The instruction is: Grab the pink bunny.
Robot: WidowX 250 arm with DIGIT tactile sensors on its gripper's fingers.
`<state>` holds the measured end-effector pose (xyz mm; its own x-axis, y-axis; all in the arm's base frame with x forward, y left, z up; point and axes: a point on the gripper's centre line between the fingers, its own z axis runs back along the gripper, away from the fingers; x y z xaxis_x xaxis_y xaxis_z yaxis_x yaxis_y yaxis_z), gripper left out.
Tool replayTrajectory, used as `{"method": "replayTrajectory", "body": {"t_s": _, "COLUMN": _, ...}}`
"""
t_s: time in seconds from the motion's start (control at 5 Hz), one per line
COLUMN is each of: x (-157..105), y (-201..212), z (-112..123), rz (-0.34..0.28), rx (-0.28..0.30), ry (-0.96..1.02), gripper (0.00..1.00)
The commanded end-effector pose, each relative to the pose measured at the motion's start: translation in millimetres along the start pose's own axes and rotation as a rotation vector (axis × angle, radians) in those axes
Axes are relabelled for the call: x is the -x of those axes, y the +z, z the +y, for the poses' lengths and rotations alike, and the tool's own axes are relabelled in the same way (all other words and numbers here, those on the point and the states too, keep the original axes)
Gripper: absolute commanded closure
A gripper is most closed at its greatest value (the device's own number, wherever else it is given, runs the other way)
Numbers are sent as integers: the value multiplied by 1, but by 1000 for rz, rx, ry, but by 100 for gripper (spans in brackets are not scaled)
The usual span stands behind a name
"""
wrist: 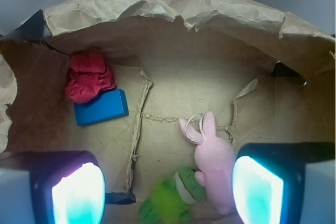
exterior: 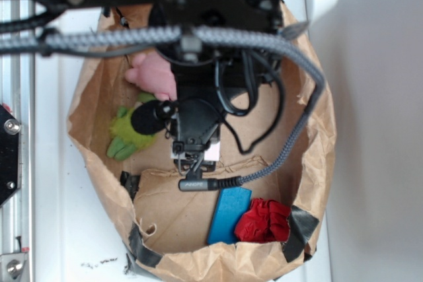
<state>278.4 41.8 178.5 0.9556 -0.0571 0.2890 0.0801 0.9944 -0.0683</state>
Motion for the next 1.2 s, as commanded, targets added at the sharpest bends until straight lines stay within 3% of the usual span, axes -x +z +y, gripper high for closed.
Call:
{"method": "replayTrajectory", "body": {"t_s": 0.0, "x": -4, "y": 11, "z": 2, "rz": -29, "rx": -17, "ry": -10, "gripper": 0}}
{"method": "replayTrajectory", "body": {"t_s": 0.4, "x": -9, "y": -63, "z": 21, "rz": -34, "rx": -81, "ry": -42, "gripper": 0}}
{"method": "replayTrajectory", "body": {"t_s": 0.8, "x": 8, "y": -93, "z": 21, "rz": 16, "rx": -135, "ry": -140, "gripper": 0}}
{"method": "replayTrajectory", "body": {"t_s": 1.0, "x": 14, "y": -103, "z": 21, "rz": 11, "rx": -155, "ry": -164, "gripper": 0}}
